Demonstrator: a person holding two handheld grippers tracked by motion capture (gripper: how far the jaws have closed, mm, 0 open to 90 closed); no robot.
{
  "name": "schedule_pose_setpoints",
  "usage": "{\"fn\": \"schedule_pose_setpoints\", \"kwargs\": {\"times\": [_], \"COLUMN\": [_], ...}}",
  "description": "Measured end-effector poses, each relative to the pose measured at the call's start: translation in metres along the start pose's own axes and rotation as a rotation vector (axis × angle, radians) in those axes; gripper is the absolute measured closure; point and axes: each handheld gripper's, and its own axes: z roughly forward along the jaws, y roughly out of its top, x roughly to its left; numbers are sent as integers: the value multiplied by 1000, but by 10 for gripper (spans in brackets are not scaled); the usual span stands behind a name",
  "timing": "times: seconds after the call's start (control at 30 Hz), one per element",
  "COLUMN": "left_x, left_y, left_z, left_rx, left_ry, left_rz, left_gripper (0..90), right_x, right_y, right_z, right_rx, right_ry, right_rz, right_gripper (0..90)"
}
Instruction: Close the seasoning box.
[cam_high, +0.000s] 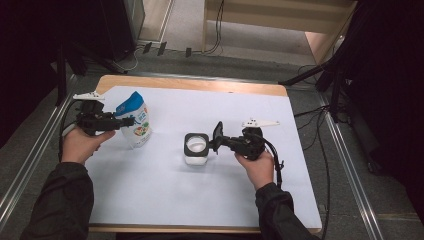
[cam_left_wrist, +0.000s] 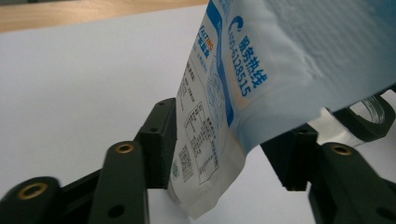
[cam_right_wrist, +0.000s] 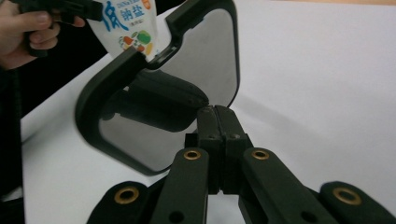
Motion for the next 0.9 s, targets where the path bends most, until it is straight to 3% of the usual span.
{"fn": "schedule_pose_setpoints", "kwargs": {"times": [0.3, 0.9], "left_x": [-3, -9], "left_y": [-6, -31], "left_z": [-6, -24], "left_rx": [-8, -6], "left_ry": [18, 45], "left_rz": [5, -7], "left_gripper": [430, 379], "right_x": [1, 5], "right_y": [7, 14], "right_z": [-5, 3], "right_rx": [-42, -45], "right_ry": [14, 31], "right_rz": [9, 4], "right_gripper": [900, 900]}}
